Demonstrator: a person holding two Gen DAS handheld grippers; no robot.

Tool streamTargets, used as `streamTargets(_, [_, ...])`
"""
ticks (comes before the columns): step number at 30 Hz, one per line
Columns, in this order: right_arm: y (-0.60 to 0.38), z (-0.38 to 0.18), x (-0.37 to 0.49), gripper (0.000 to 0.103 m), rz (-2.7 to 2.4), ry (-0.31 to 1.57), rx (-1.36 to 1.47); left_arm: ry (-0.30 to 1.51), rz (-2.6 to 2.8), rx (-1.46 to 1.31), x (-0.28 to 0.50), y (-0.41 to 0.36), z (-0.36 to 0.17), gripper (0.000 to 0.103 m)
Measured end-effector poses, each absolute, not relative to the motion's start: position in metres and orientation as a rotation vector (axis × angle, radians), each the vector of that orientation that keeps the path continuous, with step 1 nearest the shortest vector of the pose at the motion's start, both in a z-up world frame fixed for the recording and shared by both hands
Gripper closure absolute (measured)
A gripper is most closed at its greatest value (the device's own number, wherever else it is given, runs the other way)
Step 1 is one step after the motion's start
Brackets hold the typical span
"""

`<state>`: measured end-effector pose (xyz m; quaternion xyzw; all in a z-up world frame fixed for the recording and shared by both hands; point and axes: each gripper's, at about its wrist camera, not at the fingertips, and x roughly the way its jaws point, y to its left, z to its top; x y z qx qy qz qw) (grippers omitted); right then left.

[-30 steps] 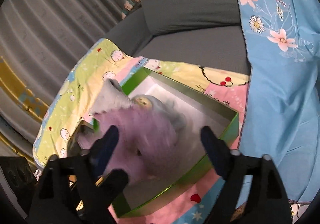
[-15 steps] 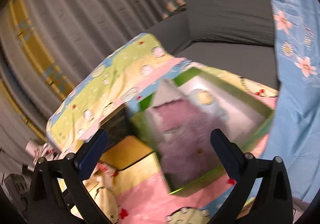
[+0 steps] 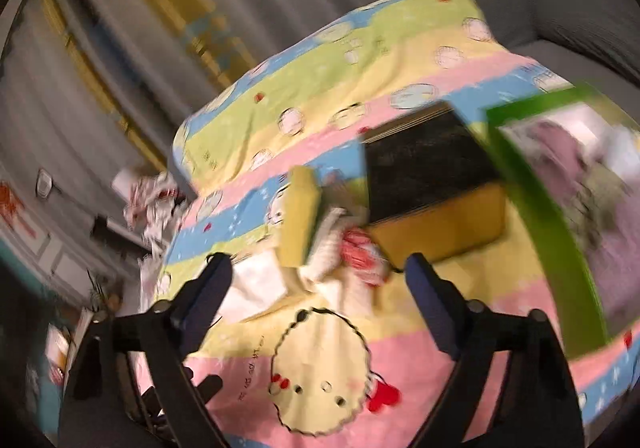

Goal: Organize soft objects
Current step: 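Move the right tool to the yellow sponge and grasp it, then carry the yellow sponge into the white box and open the right gripper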

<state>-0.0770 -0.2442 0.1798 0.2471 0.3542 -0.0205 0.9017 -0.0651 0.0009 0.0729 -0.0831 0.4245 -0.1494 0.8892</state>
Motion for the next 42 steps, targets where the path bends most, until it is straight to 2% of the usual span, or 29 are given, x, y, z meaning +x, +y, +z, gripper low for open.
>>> streamTargets(6, [-0.23, 0.182, -0.001, 0.031, -0.098, 0.793, 0.374, 0.89, -0.308, -0.185, -0.063, 0.007, 0.068, 0.02])
streamTargets(8, [-0.232, 0.176, 0.015, 0.037, -0.117, 0.835, 0.373, 0.894, -0.311, -0.184, -0.063, 0.006, 0.067, 0.02])
streamTargets(11, [-0.23, 0.162, 0.032, 0.055, -0.164, 0.895, 0.328, 0.898, -0.319, -0.181, -0.062, 0.006, 0.066, 0.02])
streamTargets(12, [-0.23, 0.158, 0.035, 0.067, -0.157, 0.912, 0.327, 0.897, -0.32, -0.181, -0.062, 0.006, 0.066, 0.02])
streamTargets(13, [-0.23, 0.153, 0.037, 0.072, -0.142, 0.928, 0.338, 0.895, -0.322, -0.183, -0.062, 0.006, 0.067, 0.02])
streamTargets(16, [-0.229, 0.154, 0.025, 0.075, -0.135, 0.903, 0.359, 0.893, -0.333, -0.199, -0.064, 0.007, 0.068, 0.02])
streamTargets(22, [-0.222, 0.187, -0.03, 0.075, -0.057, 0.787, 0.405, 0.886, -0.329, -0.209, -0.067, 0.009, 0.073, 0.02])
streamTargets(25, [-0.214, 0.19, -0.06, 0.075, 0.059, 0.789, 0.468, 0.888, -0.306, -0.2, -0.068, 0.009, 0.073, 0.02])
streamTargets(29, [-0.193, 0.167, -0.088, 0.075, 0.121, 0.85, 0.488, 0.894, -0.31, -0.191, -0.071, 0.006, 0.073, 0.02])
streamTargets(36, [-0.177, 0.101, -0.084, 0.072, 0.081, 1.026, 0.548, 0.952, -0.347, -0.252, -0.071, 0.005, 0.062, 0.02])
streamTargets(39, [-0.177, 0.094, -0.083, 0.064, 0.003, 1.075, 0.47, 0.956, -0.365, -0.265, -0.073, 0.001, 0.06, 0.02])
streamTargets(40, [-0.178, 0.095, -0.083, 0.052, -0.02, 1.086, 0.45, 0.959, -0.376, -0.272, -0.073, 0.0, 0.059, 0.02])
streamTargets(42, [-0.184, 0.099, -0.085, 0.038, -0.016, 1.065, 0.466, 0.965, -0.409, -0.295, -0.074, -0.004, 0.058, 0.02])
